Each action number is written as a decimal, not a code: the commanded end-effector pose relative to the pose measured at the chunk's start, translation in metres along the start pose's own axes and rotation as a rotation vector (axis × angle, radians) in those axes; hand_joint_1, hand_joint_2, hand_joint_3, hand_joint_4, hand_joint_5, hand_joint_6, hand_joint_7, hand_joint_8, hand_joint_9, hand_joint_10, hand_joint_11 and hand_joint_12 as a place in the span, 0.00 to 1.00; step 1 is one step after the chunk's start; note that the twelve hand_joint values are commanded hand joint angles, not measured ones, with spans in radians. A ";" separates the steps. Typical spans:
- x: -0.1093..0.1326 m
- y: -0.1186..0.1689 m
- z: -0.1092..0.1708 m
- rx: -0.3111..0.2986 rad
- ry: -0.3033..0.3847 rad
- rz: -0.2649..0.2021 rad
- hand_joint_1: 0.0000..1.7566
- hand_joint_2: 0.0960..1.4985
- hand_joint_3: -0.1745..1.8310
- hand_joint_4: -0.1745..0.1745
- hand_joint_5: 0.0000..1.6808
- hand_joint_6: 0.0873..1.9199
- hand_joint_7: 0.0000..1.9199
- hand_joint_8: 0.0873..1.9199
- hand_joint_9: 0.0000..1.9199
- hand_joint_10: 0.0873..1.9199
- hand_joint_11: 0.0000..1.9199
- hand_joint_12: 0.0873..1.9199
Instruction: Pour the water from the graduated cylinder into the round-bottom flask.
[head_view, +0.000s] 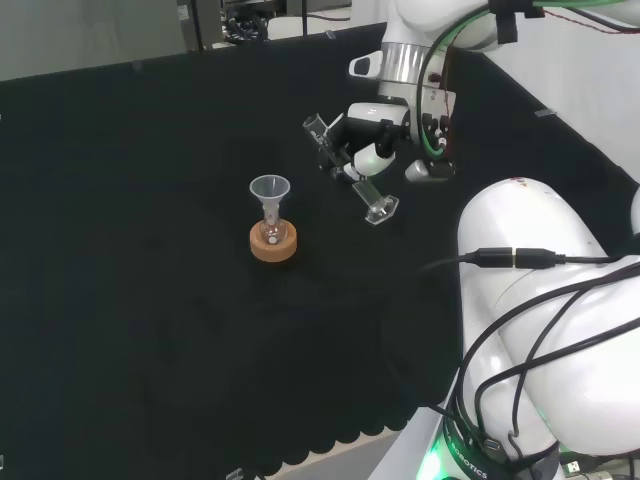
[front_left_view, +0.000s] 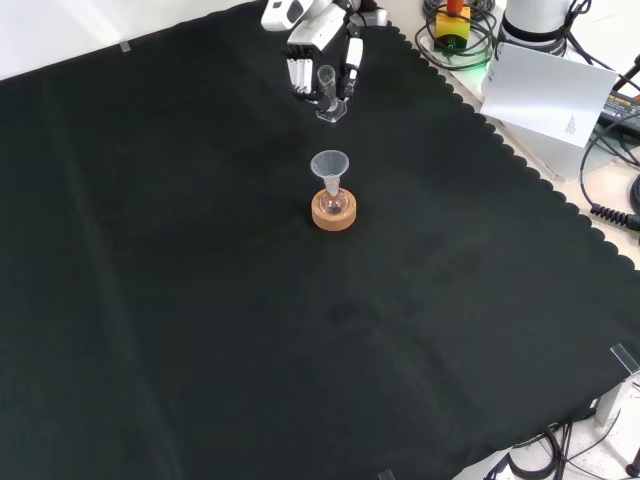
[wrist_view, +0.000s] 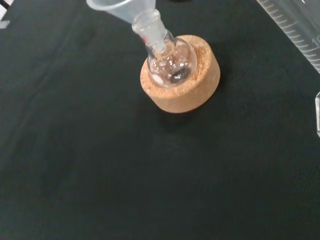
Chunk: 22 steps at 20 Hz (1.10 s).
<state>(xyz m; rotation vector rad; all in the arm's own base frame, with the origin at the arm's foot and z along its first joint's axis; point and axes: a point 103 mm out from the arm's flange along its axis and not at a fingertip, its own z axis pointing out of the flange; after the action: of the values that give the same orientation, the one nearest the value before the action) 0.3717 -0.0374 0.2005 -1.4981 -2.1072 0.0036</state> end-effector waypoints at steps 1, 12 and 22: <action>0.007 -0.005 0.001 0.029 -0.030 0.009 0.76 0.79 0.09 0.32 0.48 0.40 0.41 0.67 0.58 0.24 0.51 0.44; 0.015 0.005 -0.001 0.185 -0.143 0.051 0.76 0.79 0.09 0.32 0.48 0.40 0.41 0.68 0.58 0.23 0.51 0.44; 0.007 0.012 -0.012 0.336 -0.202 0.133 0.76 0.78 0.09 0.32 0.48 0.40 0.42 0.66 0.60 0.22 0.52 0.44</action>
<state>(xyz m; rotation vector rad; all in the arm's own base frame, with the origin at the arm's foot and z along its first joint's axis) 0.3788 -0.0144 0.2066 -1.4375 -2.1058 0.3989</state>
